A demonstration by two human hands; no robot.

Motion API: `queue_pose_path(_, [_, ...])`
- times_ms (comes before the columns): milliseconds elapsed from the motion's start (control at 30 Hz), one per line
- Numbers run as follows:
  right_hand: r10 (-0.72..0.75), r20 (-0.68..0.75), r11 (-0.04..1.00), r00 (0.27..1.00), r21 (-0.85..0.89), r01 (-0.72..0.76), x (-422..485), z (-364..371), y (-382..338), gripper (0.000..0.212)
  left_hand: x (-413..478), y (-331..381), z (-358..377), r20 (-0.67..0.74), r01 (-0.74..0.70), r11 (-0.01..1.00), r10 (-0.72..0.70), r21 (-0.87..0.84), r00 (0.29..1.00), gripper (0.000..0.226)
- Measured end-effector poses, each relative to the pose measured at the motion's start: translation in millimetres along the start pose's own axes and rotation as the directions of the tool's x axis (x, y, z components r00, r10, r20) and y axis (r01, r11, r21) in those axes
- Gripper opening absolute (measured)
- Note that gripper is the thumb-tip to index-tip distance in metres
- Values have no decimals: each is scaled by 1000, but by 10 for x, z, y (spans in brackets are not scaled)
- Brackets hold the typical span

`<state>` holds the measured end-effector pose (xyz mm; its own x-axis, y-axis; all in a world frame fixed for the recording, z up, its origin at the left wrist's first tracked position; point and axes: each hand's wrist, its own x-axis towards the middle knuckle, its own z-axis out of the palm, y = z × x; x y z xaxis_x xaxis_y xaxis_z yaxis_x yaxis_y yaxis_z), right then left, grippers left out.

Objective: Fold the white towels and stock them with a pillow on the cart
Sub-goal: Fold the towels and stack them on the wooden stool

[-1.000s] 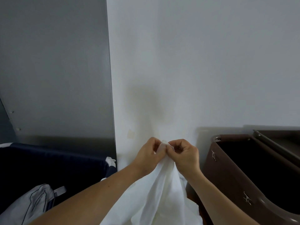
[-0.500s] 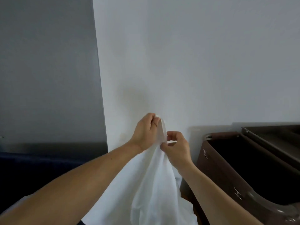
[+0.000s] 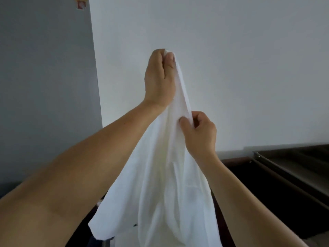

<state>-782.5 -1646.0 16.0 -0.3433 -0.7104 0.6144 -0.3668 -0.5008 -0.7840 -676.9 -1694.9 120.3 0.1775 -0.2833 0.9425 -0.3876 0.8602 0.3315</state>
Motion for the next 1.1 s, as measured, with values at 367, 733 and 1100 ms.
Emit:
queue_pose_path(367, [165,187,986,969,-24,-163,-155,-97,431,16,-1139,-464,-182,633,253,963,-250,87,733,29])
queue_pose_path(733, [165,447,985,879,-33,-168,-333,-81,558,29,-678,-351,-450,754,259,957,-267,133,600,24])
queue_pose_path(1100, [405,450,886,796,-407,-221,-435,-354,1304,24,-672,-1022,-914,501,273,878,-454,394,737,30])
